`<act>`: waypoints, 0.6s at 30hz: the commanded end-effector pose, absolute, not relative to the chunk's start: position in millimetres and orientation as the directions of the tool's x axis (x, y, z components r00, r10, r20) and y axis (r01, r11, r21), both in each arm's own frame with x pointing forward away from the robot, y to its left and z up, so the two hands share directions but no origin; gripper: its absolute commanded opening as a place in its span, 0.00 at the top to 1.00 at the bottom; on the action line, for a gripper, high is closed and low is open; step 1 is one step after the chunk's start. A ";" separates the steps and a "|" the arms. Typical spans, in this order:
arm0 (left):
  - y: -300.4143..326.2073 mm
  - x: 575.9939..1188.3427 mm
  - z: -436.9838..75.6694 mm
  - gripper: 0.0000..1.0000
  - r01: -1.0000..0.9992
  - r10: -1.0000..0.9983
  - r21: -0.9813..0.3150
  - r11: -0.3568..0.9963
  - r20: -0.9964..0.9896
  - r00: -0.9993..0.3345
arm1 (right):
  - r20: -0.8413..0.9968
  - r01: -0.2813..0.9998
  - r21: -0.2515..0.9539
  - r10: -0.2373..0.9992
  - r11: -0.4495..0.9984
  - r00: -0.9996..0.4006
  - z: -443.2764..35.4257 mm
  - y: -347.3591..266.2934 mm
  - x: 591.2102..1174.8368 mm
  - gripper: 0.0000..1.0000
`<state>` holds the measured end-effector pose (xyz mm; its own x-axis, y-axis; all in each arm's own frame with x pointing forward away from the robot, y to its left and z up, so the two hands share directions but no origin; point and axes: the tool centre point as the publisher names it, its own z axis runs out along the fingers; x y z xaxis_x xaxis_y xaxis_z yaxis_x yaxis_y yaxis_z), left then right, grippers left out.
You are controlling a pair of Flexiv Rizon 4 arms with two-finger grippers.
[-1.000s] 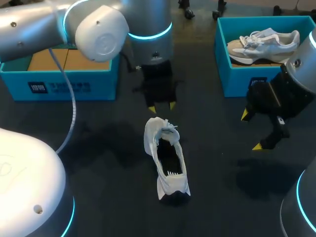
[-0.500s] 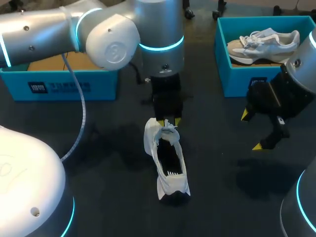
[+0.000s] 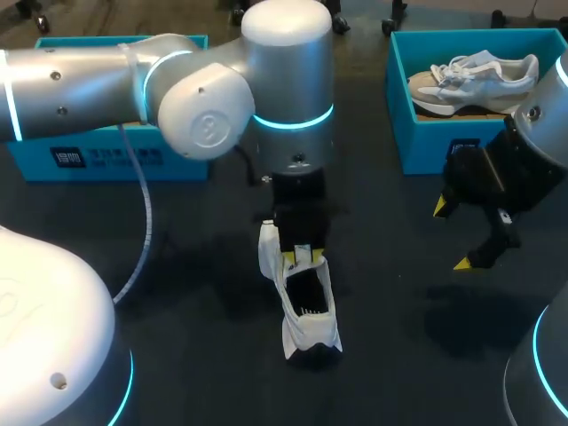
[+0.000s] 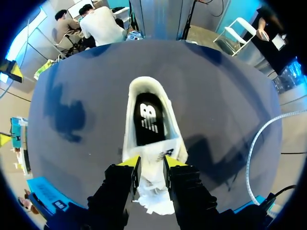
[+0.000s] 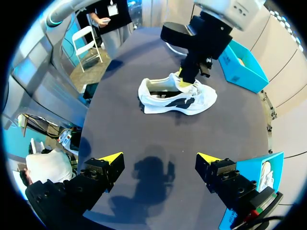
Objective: Take the shoe out of the shoebox, open the shoe tongue, remove and reinsert the insole, then place the shoe into the shoebox
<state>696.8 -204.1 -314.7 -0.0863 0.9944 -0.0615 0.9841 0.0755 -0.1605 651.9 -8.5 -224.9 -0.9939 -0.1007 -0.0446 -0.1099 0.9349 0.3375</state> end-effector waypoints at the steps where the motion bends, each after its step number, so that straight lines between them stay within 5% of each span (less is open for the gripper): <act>1: -196.8 693.6 -299.5 0.69 0.989 0.992 -0.125 0.083 -0.085 -0.094 | -0.043 -0.110 0.336 -0.102 0.935 -0.994 -226.3 -7.6 653.0 0.00; 11: -200.0 725.4 -307.7 0.67 0.980 0.982 -0.102 0.172 -0.060 -0.179 | -0.043 -0.110 0.336 -0.102 0.935 -0.994 -226.3 -7.6 653.0 0.00; 18: -207.4 726.4 -320.2 0.65 0.991 0.993 -0.067 0.114 -0.035 -0.117 | -0.043 -0.110 0.336 -0.102 0.935 -0.994 -226.3 -7.6 653.0 0.00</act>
